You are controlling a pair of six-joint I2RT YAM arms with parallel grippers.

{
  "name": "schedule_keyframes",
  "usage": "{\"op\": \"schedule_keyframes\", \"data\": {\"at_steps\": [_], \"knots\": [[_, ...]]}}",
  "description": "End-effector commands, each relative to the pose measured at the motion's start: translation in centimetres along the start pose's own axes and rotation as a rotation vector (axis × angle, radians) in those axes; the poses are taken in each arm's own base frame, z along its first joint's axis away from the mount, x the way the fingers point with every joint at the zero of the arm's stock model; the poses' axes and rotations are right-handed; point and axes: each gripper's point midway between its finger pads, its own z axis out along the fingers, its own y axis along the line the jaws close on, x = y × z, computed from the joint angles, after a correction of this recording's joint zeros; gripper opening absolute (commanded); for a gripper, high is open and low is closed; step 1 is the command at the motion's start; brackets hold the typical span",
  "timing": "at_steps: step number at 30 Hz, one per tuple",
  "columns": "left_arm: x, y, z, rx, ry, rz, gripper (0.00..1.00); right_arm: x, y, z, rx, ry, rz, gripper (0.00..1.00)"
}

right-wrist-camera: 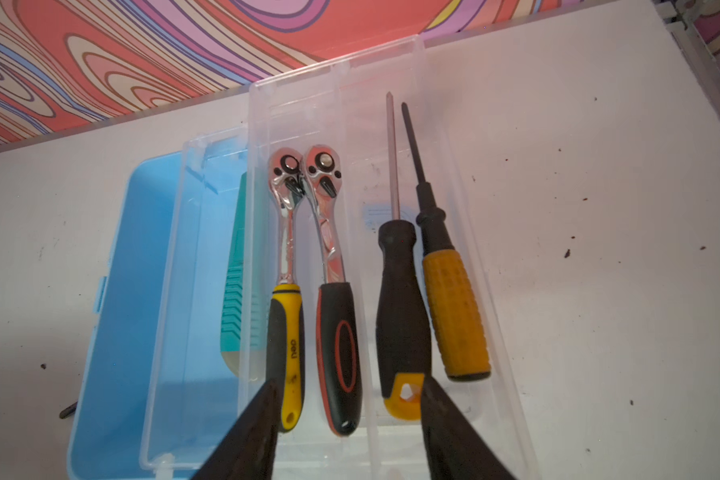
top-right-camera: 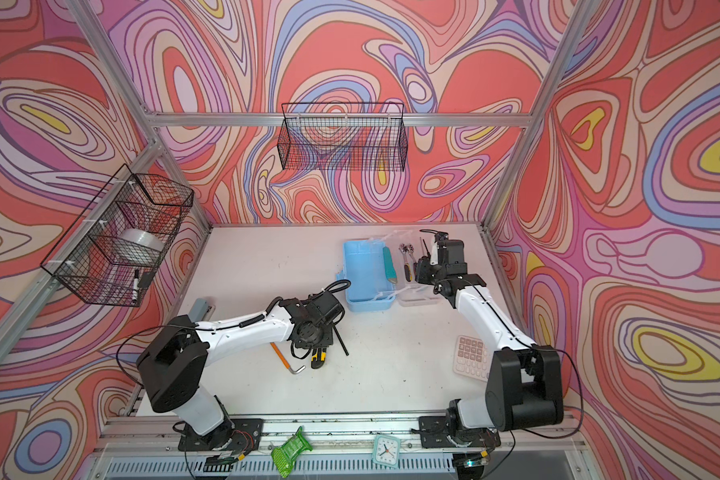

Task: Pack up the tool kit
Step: 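Lift the yellow-black knife with the left gripper while the right gripper withdraws, then carry the yellow-black knife with the left gripper over the blue toolbox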

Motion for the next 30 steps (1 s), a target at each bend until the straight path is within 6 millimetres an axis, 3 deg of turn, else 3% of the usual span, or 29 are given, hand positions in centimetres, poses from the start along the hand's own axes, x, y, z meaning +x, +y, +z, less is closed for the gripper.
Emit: {"op": "schedule_keyframes", "data": {"at_steps": [1,10,17,23,30], "knots": [[-1.2,0.0,-1.7,-0.006,-0.035,-0.027,0.17,-1.0,0.4,-0.8,-0.023,-0.048,-0.027,0.56],[-4.4,-2.6,-5.0,0.07,-0.138,-0.032,0.13,-0.7,-0.8,-0.7,-0.044,-0.051,0.034,0.56],[-5.9,-4.0,-6.0,0.109,-0.177,-0.044,0.11,-0.6,-1.6,-0.9,-0.033,-0.048,0.05,0.56],[-9.0,-8.0,-7.7,0.202,-0.23,0.011,0.11,-0.4,-1.7,-1.0,-0.035,-0.046,0.061,0.56],[-14.5,-14.3,-9.0,0.43,-0.262,0.014,0.12,0.2,-1.9,-1.4,-0.036,-0.037,0.078,0.56]]}}
